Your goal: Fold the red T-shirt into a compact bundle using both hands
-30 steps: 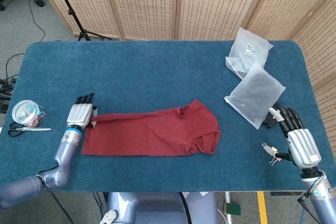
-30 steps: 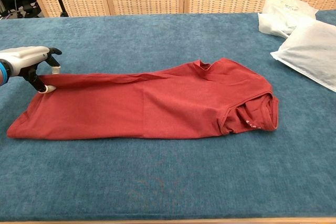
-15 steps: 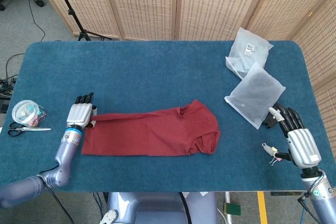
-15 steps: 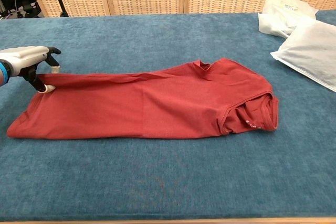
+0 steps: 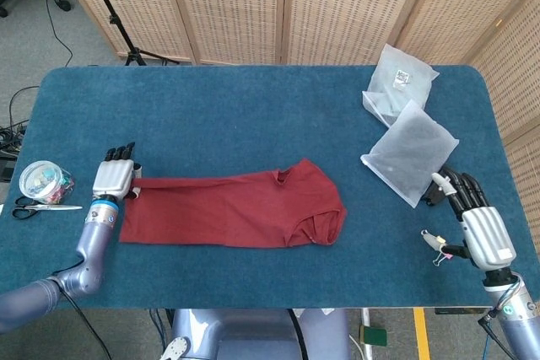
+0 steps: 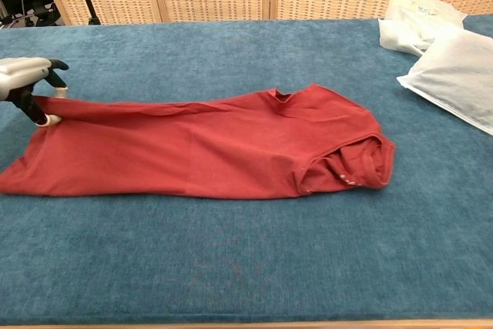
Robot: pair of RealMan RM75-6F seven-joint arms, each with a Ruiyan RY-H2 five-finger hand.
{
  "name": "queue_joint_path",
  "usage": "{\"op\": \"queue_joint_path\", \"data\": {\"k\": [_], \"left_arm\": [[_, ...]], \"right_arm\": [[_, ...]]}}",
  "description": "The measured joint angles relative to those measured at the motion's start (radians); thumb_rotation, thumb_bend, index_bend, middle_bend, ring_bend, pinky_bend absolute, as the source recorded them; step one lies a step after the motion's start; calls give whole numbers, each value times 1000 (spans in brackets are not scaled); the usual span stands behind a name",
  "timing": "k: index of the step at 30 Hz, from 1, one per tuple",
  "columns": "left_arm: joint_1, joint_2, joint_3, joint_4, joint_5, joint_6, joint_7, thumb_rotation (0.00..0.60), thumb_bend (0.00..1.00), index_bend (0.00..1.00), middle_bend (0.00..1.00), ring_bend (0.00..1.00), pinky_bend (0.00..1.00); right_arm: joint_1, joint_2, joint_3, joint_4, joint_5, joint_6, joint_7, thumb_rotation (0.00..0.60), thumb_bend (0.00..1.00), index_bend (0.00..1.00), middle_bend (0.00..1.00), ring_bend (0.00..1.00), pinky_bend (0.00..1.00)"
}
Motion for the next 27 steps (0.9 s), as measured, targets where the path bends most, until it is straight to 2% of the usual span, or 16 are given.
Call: {"op": "queue_joint_path", "data": {"k": [10, 19, 27], "left_arm": [[-11, 116, -19, -16, -62, -55, 27, 600, 611, 761, 0, 0, 0], [-55, 266, -20, -156, -215, -27, 193, 600, 613, 762, 0, 0, 0], [-92, 323, 6, -144, -334, -40, 265, 600, 614, 762, 0, 0, 0]], "right_arm": [[2, -4, 2, -2, 5, -8, -12, 600, 0, 0, 0, 0, 0], [2, -4, 1, -4, 2, -8, -16, 600, 0, 0, 0, 0, 0], [2, -6, 2, -5, 5, -12, -19, 600, 0, 0, 0, 0, 0]]}}
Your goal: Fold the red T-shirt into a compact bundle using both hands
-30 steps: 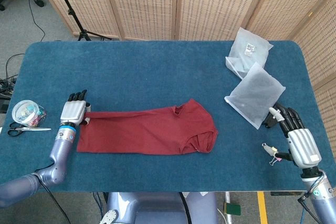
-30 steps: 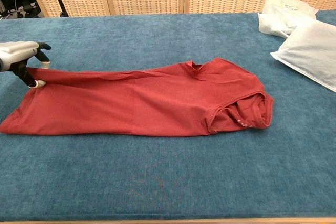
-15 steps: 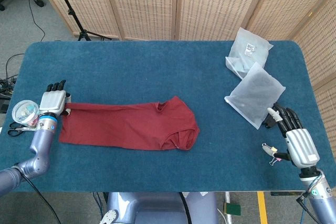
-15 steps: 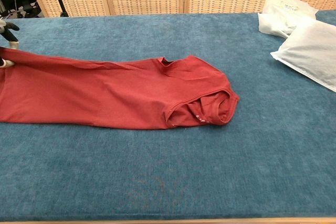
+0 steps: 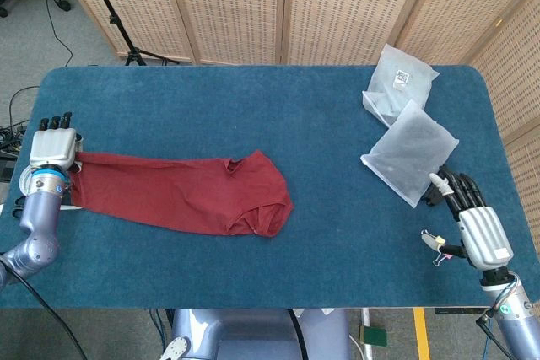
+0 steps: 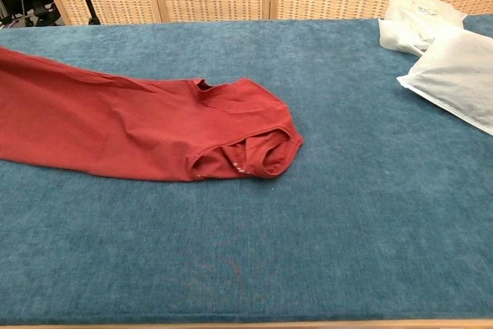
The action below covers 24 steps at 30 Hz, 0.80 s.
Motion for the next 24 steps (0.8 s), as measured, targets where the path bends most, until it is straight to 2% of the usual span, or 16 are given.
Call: {"op": "queue_joint_path", "data": {"k": [8, 18, 24], "left_arm": [[-8, 3, 13, 95, -29, -47, -17, 600, 617, 762, 0, 0, 0], [-31, -58, 18, 265, -35, -136, -63, 600, 618, 763, 0, 0, 0], [-42, -68, 22, 276, -40, -133, -60, 600, 621, 764, 0, 0, 0]], "right_arm": [[2, -5, -1, -1, 0, -8, -13, 600, 0, 0, 0, 0, 0], [5, -8, -1, -1, 7, -16, -21, 600, 0, 0, 0, 0, 0], [5, -7, 1, 1, 8, -16, -15, 600, 0, 0, 0, 0, 0]]}}
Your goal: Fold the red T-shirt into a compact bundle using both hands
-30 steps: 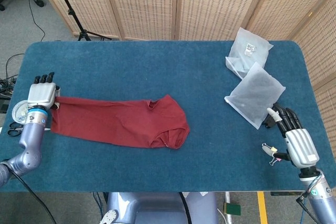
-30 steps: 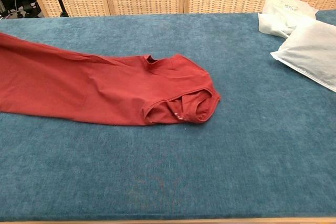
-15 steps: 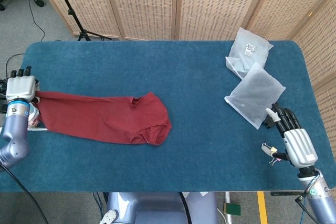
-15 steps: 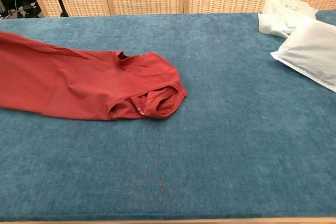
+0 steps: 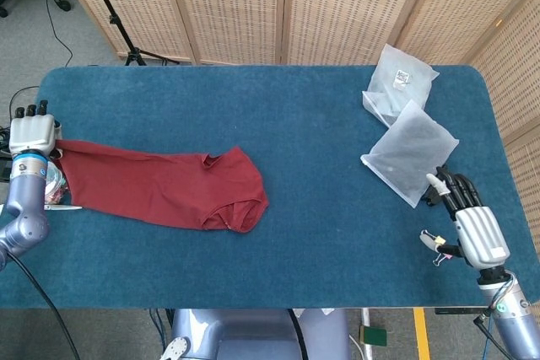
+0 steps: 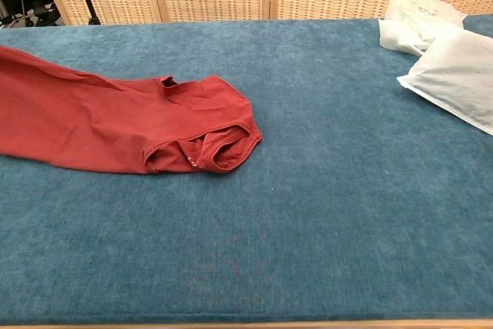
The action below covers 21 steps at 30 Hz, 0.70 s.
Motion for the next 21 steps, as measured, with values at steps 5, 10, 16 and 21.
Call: {"op": "queue_joint_path", "data": {"k": [5, 10, 16, 21], "left_arm": [[0, 9, 3, -32, 2, 3, -1, 600, 626, 769, 0, 0, 0], [-4, 43, -5, -145, 9, 28, -7, 600, 628, 769, 0, 0, 0], [-25, 89, -36, -348, 18, 102, -15, 600, 629, 769, 0, 0, 0], [-56, 100, -74, -481, 33, 176, -28, 600, 630, 769, 0, 0, 0]], "right_arm": [[-1, 1, 0, -1, -3, 3, 4, 600, 0, 0, 0, 0, 0], [-4, 6, -3, -6, -12, 13, 11, 600, 0, 0, 0, 0, 0], [-7, 11, -5, -11, -23, 24, 19, 600, 0, 0, 0, 0, 0], [-10, 15, -8, -13, -30, 30, 29, 600, 0, 0, 0, 0, 0]]}}
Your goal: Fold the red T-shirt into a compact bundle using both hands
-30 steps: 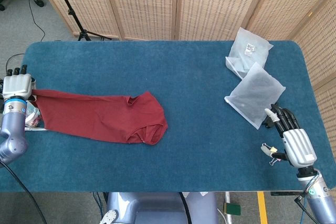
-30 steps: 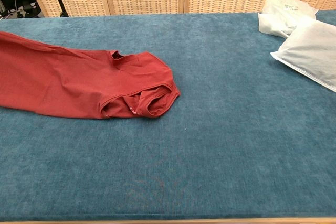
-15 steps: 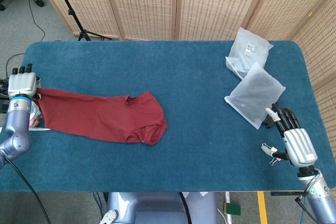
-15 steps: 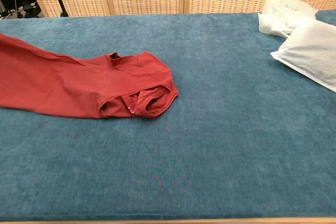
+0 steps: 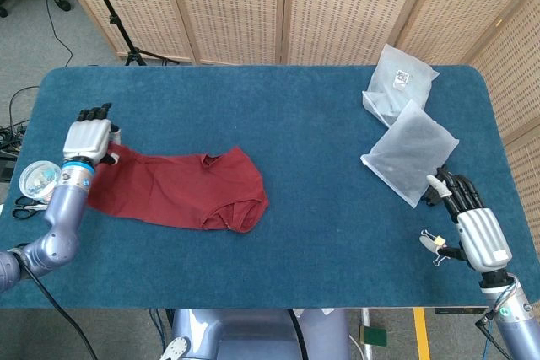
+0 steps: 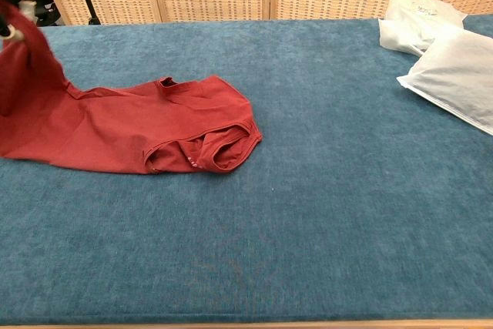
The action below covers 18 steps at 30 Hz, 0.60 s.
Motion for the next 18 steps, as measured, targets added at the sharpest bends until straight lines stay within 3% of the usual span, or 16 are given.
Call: {"op": "queue_joint_path", "data": {"k": [18], "left_arm": [[-34, -182, -46, -41, 211, 39, -172, 600, 630, 769, 0, 0, 0]], "right_arm": [[-1, 2, -8, 1, -18, 7, 7, 600, 0, 0, 0, 0, 0]]}}
